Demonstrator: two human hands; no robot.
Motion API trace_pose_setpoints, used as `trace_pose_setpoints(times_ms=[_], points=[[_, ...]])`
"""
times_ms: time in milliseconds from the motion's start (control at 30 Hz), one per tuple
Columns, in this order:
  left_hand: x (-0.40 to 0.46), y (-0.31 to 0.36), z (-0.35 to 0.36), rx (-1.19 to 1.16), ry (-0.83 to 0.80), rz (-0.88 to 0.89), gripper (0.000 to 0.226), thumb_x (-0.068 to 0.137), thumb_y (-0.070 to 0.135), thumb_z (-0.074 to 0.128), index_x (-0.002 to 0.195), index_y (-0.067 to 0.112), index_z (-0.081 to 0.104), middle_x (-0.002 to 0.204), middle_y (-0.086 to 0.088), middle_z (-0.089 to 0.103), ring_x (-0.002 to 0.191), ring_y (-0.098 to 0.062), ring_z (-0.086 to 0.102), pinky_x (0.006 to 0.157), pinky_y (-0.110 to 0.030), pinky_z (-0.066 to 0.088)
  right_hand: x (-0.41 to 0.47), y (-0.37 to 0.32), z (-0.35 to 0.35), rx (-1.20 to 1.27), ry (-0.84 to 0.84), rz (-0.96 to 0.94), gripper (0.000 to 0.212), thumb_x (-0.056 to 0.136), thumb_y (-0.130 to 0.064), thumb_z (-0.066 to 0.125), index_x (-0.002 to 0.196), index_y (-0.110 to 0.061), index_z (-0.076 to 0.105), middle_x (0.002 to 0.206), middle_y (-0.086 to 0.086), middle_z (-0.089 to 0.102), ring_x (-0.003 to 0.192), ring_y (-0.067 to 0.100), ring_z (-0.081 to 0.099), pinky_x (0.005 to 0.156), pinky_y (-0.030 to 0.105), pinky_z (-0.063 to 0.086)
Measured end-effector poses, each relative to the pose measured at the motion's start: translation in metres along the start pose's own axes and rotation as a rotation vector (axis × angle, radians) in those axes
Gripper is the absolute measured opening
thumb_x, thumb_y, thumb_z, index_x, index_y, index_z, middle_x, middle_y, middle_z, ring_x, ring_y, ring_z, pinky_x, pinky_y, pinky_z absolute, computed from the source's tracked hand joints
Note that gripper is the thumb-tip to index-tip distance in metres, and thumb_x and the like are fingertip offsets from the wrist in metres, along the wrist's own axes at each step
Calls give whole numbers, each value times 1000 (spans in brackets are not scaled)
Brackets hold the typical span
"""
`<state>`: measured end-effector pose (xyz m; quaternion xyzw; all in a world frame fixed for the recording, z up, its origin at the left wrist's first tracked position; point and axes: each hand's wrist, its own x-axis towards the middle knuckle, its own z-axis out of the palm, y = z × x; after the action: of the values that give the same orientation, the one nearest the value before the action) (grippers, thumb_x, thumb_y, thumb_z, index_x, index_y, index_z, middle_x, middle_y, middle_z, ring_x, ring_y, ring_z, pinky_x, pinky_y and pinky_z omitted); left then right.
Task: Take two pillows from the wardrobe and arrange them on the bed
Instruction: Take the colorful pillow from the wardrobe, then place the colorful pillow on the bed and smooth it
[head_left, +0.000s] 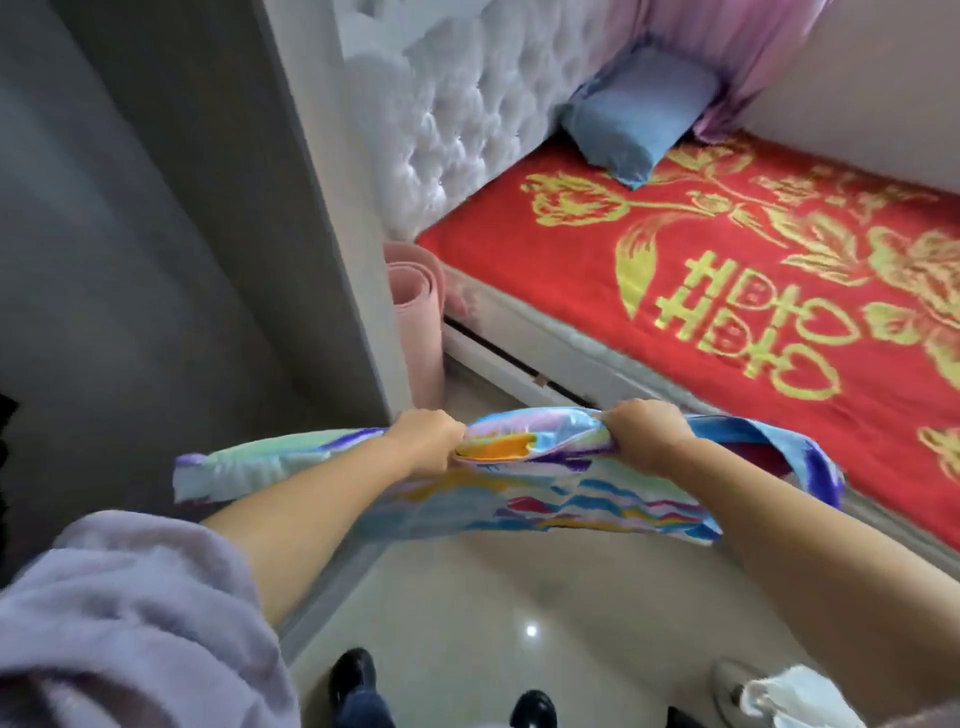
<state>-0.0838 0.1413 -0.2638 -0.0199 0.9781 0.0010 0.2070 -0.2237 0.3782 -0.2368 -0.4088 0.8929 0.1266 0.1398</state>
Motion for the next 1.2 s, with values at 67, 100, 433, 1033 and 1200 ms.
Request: trace_pose_setpoints(times_ms=[67,100,433,1033,1200], points=[[27,39,-21,-6,23,47,23,85,27,52,103,17,62,105,-12,69,96,-36,65,70,-37,49,-15,48,-5,-18,9,47,18,88,-37,49,97,-30,64,98,-4,69,91,23,67,64,31,43],[39,54,-32,-6,40,68,24,85,28,53,103,16,62,104,-12,69,96,-35,65,70,-37,50,-20,69,-9,-32,12,65,18,89,-35,49,99,-32,63,99,-5,69,92,23,66,65,30,42],[176,85,-132,-83,196,117,29,88,38,51,99,15,64,107,-13,69,101,-35,64,76,-38,50,36,207,-78,-124,68,175,22,92,-32,44,102,-29,63,102,-3,66,95,23,63,68,32,43],[485,-10,-304,-160,188,174,29,85,44,52,90,16,62,102,-10,68,96,-34,63,69,-36,47,288,392,-198,-71,57,321,24,92,-32,45,107,-32,64,105,-3,67,97,24,64,68,30,41],[567,-27,-323,-258,67,116,45,81,57,56,90,14,66,96,-9,70,90,-32,64,72,-37,51,385,445,-219,-156,-76,306,23,91,-29,48,108,-25,64,112,0,66,104,24,62,73,33,43]])
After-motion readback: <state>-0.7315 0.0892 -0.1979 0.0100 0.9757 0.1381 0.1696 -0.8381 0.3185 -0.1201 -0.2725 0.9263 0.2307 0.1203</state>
